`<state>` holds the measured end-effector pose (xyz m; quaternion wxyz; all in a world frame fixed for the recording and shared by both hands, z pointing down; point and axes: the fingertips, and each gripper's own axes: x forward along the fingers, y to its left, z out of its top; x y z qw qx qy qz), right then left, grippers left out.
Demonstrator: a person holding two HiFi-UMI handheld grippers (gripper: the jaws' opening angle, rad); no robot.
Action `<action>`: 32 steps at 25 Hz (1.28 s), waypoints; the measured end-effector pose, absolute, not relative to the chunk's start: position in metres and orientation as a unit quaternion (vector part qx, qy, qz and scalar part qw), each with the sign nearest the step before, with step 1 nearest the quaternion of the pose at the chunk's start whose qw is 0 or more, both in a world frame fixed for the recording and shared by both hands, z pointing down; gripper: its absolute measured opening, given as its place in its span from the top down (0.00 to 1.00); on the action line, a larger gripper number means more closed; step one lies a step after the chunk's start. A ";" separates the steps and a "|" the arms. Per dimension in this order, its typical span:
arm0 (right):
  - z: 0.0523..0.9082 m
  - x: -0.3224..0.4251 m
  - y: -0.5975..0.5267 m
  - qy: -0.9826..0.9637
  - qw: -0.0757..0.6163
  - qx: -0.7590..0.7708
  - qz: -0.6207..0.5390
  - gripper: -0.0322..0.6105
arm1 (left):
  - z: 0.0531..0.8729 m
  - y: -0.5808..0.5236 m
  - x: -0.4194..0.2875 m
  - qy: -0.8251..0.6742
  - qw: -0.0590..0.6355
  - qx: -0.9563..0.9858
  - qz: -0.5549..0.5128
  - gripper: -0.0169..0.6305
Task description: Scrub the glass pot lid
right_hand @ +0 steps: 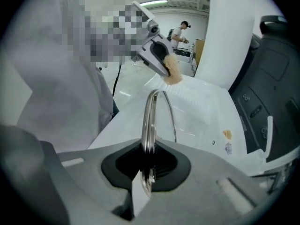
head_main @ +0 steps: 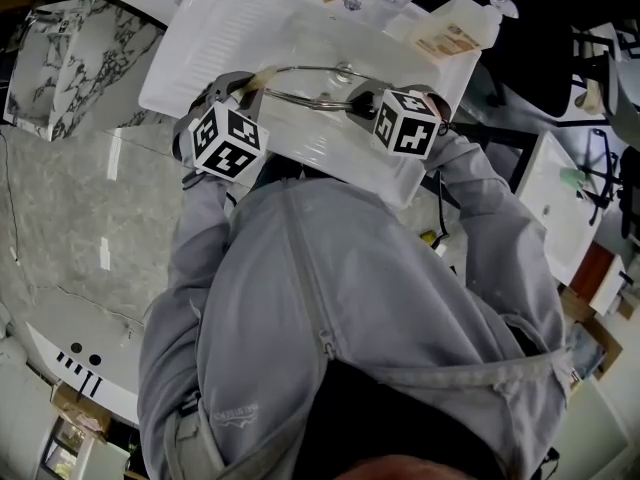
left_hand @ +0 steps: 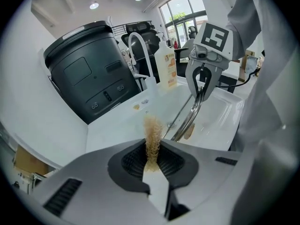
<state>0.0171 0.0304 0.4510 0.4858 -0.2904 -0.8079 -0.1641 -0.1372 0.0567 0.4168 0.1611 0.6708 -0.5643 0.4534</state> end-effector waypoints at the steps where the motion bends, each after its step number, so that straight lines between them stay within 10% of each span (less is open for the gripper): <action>1: 0.447 0.014 0.031 -0.815 0.483 -0.287 -0.142 0.91 | 0.415 0.057 -0.139 -0.566 0.160 0.671 0.452 0.92; 32: 0.319 -0.088 0.011 -0.924 0.291 -0.198 0.149 0.91 | 0.376 0.068 -0.189 -0.617 0.137 0.660 0.406 0.92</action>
